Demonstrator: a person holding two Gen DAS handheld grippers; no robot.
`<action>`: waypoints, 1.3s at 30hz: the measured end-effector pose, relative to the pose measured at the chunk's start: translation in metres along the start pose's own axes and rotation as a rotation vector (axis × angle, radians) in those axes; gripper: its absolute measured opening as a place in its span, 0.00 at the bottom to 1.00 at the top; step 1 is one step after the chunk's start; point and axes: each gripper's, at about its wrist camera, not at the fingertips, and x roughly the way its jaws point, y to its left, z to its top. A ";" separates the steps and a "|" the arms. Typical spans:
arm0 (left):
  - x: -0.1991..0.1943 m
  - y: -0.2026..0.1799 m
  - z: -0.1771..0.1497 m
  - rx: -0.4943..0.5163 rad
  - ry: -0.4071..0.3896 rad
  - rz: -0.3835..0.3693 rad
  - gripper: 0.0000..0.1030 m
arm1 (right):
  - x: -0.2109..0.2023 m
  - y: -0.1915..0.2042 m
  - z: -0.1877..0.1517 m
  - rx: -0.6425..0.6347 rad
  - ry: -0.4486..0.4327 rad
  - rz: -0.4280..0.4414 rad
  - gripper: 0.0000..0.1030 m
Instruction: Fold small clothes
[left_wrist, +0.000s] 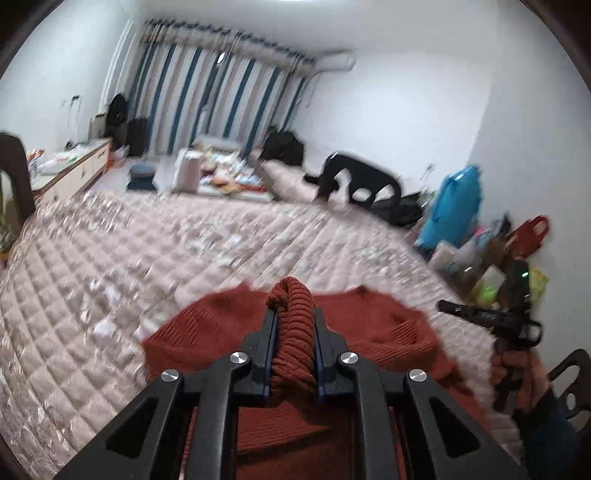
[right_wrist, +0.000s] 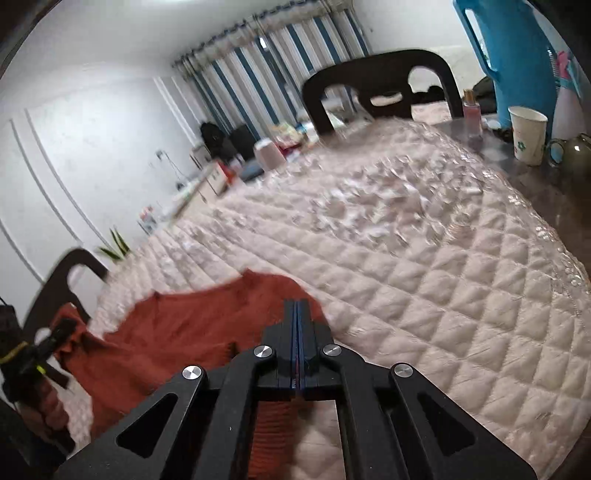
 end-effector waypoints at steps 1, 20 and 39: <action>0.005 0.005 -0.004 -0.013 0.019 0.009 0.18 | 0.004 -0.002 -0.002 0.009 0.020 -0.008 0.00; -0.030 -0.007 0.001 -0.002 -0.112 -0.112 0.18 | 0.018 0.004 0.014 0.012 0.032 0.054 0.07; -0.028 0.000 -0.029 -0.029 0.054 0.087 0.30 | -0.028 0.048 -0.039 -0.214 0.078 0.016 0.25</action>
